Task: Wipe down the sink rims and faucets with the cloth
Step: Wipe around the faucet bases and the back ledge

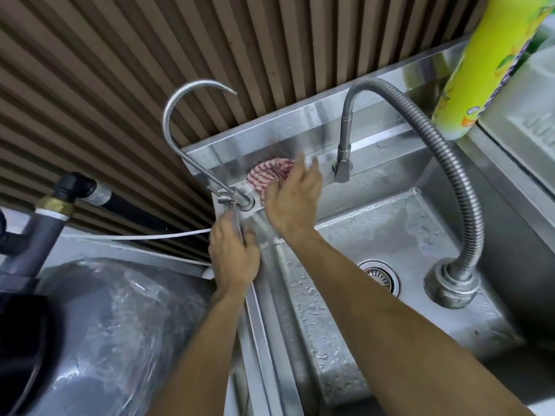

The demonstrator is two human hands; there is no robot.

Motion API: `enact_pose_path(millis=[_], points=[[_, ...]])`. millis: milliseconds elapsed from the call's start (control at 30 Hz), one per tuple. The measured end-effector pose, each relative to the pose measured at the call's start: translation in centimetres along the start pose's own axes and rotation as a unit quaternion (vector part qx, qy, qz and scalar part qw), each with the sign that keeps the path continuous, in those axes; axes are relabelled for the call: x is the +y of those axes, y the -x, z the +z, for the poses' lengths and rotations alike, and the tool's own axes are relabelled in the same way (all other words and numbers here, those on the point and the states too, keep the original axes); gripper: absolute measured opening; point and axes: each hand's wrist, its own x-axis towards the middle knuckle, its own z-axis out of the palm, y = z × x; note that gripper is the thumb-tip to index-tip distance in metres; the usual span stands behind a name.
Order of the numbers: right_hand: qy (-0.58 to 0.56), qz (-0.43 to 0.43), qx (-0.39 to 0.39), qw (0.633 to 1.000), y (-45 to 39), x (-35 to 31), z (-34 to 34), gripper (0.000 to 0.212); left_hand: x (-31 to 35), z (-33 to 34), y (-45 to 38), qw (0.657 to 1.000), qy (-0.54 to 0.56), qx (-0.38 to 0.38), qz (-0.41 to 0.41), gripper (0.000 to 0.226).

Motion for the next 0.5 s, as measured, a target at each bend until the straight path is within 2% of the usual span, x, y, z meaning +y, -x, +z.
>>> enact_pose_path(millis=[67,100,200,267,333,400,433,500], points=[[0.139,-0.196,0.021,0.971,-0.4,0.8,1.7,0.059,-1.1,1.0,0.4,0.994,-0.093,-0.024,0.054,0.048],[0.197,-0.249,0.012,0.948,-1.0,1.4,2.4,0.056,-1.0,1.2,0.5,0.989,-0.128,-0.039,0.056,0.053],[0.332,-0.240,-0.072,0.909,-1.6,3.8,4.0,0.072,-0.6,1.5,0.4,0.973,-0.207,-0.094,0.026,0.069],[0.329,-0.248,-0.092,0.907,-0.7,4.9,4.8,0.072,-0.5,1.5,0.3,0.968,-0.224,-0.107,0.025,0.073],[0.309,-0.294,-0.123,0.896,-0.5,5.5,5.0,0.069,-0.7,1.3,0.4,0.971,-0.205,-0.123,0.018,0.071],[0.314,-0.344,-0.109,0.878,-2.0,6.5,3.7,0.064,-0.8,1.2,0.3,0.975,-0.177,-0.135,0.000,0.067],[0.317,-0.333,-0.092,0.883,-3.0,7.0,2.6,0.062,-0.8,1.2,0.3,0.975,-0.178,-0.130,-0.002,0.066],[0.312,-0.256,-0.051,0.913,-4.1,8.0,0.8,0.064,-0.7,1.4,0.4,0.974,-0.196,-0.118,-0.003,0.066]])
